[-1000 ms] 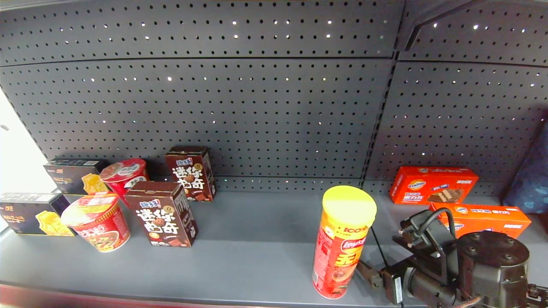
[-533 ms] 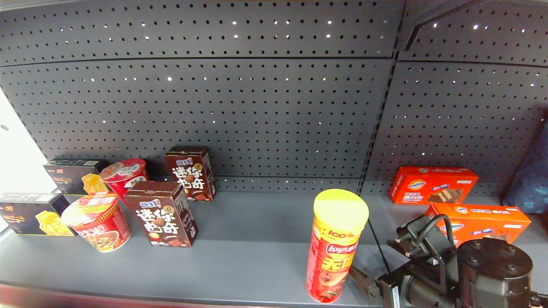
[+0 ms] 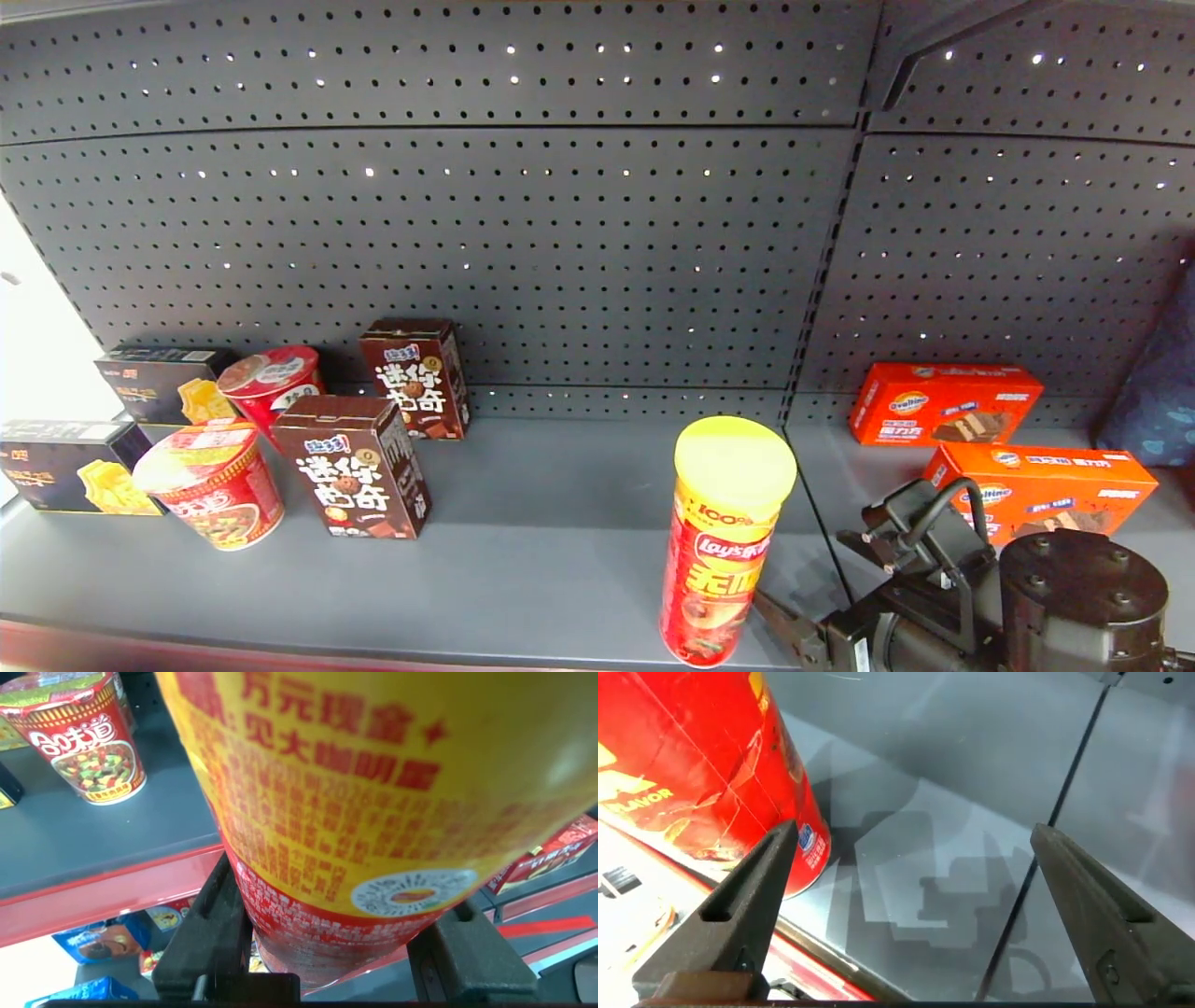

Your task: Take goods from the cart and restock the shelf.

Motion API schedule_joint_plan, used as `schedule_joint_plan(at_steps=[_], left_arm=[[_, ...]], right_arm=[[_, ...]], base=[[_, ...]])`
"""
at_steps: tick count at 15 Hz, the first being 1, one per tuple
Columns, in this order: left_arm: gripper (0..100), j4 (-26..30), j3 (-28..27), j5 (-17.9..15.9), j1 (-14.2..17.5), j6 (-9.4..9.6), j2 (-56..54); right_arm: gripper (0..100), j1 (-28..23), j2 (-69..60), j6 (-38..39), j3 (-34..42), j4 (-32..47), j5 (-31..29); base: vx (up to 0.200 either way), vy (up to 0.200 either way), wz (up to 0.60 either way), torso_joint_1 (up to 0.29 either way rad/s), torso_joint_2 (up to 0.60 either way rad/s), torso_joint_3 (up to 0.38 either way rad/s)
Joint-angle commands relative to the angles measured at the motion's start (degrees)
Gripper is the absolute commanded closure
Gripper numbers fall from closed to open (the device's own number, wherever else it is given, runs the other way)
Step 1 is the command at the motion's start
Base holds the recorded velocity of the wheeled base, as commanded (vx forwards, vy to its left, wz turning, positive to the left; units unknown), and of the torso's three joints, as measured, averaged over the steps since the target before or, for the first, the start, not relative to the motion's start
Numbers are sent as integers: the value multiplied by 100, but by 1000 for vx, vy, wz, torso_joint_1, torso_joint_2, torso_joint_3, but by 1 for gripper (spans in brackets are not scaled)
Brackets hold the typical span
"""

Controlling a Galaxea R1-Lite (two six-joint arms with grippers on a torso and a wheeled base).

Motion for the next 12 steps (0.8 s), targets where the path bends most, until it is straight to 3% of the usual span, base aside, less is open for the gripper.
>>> schedule_joint_plan(at_steps=[1, 4, 5, 9, 10, 12], left_arm=[[100, -1, 0, -3, 0, -5, -2], [100, -18, -62, 5, 0, 12, -2], [100, -80, -361, -12, 0, 30, 7], [100, 474, -2567, -135, -35, 56, 1334], [100, 465, -2716, -337, -88, 38, 1668], [100, 448, -2980, -1295, -220, 47, 2476]], right_arm=[[0, 35, -2, 2, -2, -5, -1], [0, -35, -20, 19, 7, -5, -27], [0, -150, -143, 28, 33, -5, -45], [0, -281, -609, -7, 411, 4, -80], [0, -273, -732, -16, 349, 83, -53], [0, -281, -793, -218, 340, 224, 26]], base=[[0, 0, 0, 0, 0, 0], [0, 0, 0, 0, 0, 0], [0, 0, 0, 0, 0, 0], [0, 0, 0, 0, 0, 0], [0, 0, 0, 0, 0, 0], [0, 0, 0, 0, 0, 0]])
